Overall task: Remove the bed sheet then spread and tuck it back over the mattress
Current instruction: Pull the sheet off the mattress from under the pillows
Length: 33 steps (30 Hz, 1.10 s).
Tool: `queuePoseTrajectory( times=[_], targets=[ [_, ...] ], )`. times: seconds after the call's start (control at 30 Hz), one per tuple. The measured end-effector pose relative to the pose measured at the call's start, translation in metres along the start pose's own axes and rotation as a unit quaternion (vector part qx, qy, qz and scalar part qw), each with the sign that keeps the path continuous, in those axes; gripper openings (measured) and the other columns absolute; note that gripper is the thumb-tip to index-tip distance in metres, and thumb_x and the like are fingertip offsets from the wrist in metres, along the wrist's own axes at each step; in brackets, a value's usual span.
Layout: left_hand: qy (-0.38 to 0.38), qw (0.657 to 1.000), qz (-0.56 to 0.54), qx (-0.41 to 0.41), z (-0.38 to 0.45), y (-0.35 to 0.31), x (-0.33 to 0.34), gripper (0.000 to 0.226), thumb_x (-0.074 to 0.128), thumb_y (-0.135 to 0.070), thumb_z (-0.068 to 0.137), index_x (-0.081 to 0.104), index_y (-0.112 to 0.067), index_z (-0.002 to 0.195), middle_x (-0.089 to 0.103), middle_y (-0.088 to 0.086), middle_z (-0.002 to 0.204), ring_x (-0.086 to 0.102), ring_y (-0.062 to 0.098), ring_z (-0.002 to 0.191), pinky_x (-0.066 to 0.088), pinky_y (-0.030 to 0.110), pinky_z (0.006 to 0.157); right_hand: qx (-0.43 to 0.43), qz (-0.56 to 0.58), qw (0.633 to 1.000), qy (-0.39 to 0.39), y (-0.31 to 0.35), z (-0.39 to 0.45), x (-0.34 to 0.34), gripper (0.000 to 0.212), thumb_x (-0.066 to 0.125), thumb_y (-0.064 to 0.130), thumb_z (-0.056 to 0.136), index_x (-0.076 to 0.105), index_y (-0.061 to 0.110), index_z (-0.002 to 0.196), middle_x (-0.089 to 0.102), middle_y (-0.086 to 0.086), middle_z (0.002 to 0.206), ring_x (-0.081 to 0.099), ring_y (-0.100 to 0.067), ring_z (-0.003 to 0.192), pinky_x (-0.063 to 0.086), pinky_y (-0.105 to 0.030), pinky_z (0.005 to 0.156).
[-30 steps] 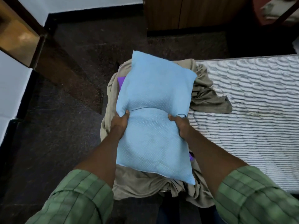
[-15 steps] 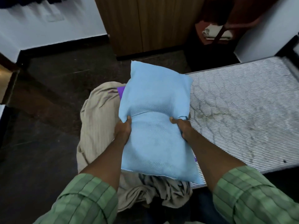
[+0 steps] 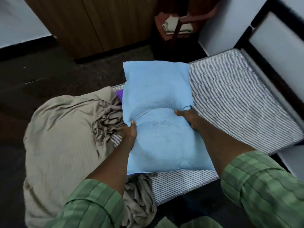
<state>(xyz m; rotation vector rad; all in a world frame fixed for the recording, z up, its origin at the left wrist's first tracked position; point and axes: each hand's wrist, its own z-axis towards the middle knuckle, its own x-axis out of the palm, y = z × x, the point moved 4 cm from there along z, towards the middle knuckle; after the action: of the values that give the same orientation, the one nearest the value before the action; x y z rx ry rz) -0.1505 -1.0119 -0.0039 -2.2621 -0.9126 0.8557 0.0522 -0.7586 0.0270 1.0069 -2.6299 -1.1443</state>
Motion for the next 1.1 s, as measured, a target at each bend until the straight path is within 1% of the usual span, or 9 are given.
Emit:
queuePoseTrajectory(
  times=[0.07,0.17,0.23,0.3,0.4,0.53,0.67,0.83,1.1],
  targets=[
    [-0.001,0.998,0.059,0.005,0.001,0.005,0.016,0.054,0.050,-0.043,0.104,0.055,-0.004,0.141,0.058,0.018,0.142,0.055,0.037,0.128,0.045,0.041,0.107,-0.061,-0.045,0.997,-0.006,0.000,0.022,-0.015,0.089,0.096,0.052,0.064,0.060,0.014,0.135,0.070,-0.003,0.129,0.070,-0.021,0.112,0.058,-0.047,0.098],
    [0.086,0.967,0.241,-0.006,0.004,0.016,0.063,0.043,0.052,-0.030,0.104,0.060,-0.003,0.136,0.059,0.022,0.140,0.056,0.036,0.131,0.045,0.036,0.104,-0.044,-0.228,0.971,-0.061,-0.012,0.069,-0.038,0.127,0.079,0.083,0.060,0.035,0.014,0.157,0.047,-0.008,0.156,0.048,-0.029,0.141,0.041,-0.046,0.117],
    [0.159,0.929,0.335,0.015,-0.011,0.016,0.086,0.036,0.052,-0.021,0.103,0.064,-0.001,0.131,0.062,0.020,0.136,0.057,0.034,0.130,0.045,0.034,0.104,-0.011,-0.346,0.938,-0.015,-0.018,0.057,-0.023,0.120,0.079,0.073,0.071,0.028,0.007,0.158,0.033,-0.017,0.162,0.036,-0.033,0.148,0.033,-0.040,0.120],
    [0.193,0.927,0.322,0.022,-0.027,0.006,0.104,0.032,0.054,-0.016,0.101,0.067,-0.002,0.128,0.066,0.016,0.131,0.060,0.032,0.125,0.049,0.032,0.102,-0.001,-0.373,0.927,0.043,-0.022,0.038,-0.001,0.128,0.078,0.076,0.069,0.021,0.007,0.161,0.022,-0.017,0.167,0.028,-0.031,0.152,0.028,-0.038,0.122],
    [0.225,0.929,0.291,0.031,-0.036,-0.005,0.114,0.031,0.054,-0.015,0.103,0.071,0.008,0.114,0.068,0.028,0.120,0.064,0.039,0.116,0.051,0.042,0.097,0.023,-0.395,0.918,-0.026,-0.041,0.025,0.012,0.120,0.074,0.064,0.082,0.004,0.009,0.163,0.002,-0.016,0.171,0.014,-0.038,0.155,0.020,-0.050,0.124],
    [0.207,0.940,0.270,0.013,-0.036,-0.006,0.093,0.035,0.048,-0.019,0.106,0.071,0.006,0.113,0.067,0.026,0.124,0.062,0.038,0.119,0.049,0.037,0.099,-0.033,-0.430,0.898,-0.089,-0.047,0.007,0.026,0.103,0.065,0.060,0.091,0.008,0.013,0.163,0.005,-0.016,0.170,0.014,-0.039,0.154,0.025,-0.055,0.119],
    [0.205,0.925,0.318,0.024,-0.031,0.007,0.065,0.030,0.054,-0.017,0.100,0.072,-0.002,0.118,0.071,0.017,0.122,0.066,0.033,0.116,0.054,0.035,0.098,-0.081,-0.477,0.867,-0.122,-0.048,-0.017,0.060,0.096,0.064,0.049,0.094,0.011,0.009,0.162,0.007,-0.021,0.169,0.013,-0.040,0.154,0.028,-0.053,0.118],
    [0.194,0.936,0.293,0.012,-0.031,0.041,0.014,0.034,0.056,-0.024,0.097,0.071,-0.003,0.119,0.072,0.017,0.118,0.068,0.034,0.111,0.057,0.041,0.096,-0.158,-0.523,0.828,-0.126,-0.054,-0.059,0.128,0.077,0.069,0.035,0.085,0.037,0.008,0.150,0.017,-0.022,0.167,0.018,-0.041,0.153,0.027,-0.049,0.118],
    [0.224,0.921,0.312,0.059,-0.032,0.145,-0.113,0.029,0.057,-0.021,0.097,0.078,-0.006,0.110,0.074,0.014,0.116,0.067,0.028,0.113,0.053,0.030,0.091,-0.108,-0.498,0.859,-0.052,-0.143,-0.116,0.283,0.066,0.067,0.033,0.083,0.048,0.011,0.142,0.044,-0.018,0.150,0.039,-0.037,0.139,0.037,-0.041,0.114]
  ],
)
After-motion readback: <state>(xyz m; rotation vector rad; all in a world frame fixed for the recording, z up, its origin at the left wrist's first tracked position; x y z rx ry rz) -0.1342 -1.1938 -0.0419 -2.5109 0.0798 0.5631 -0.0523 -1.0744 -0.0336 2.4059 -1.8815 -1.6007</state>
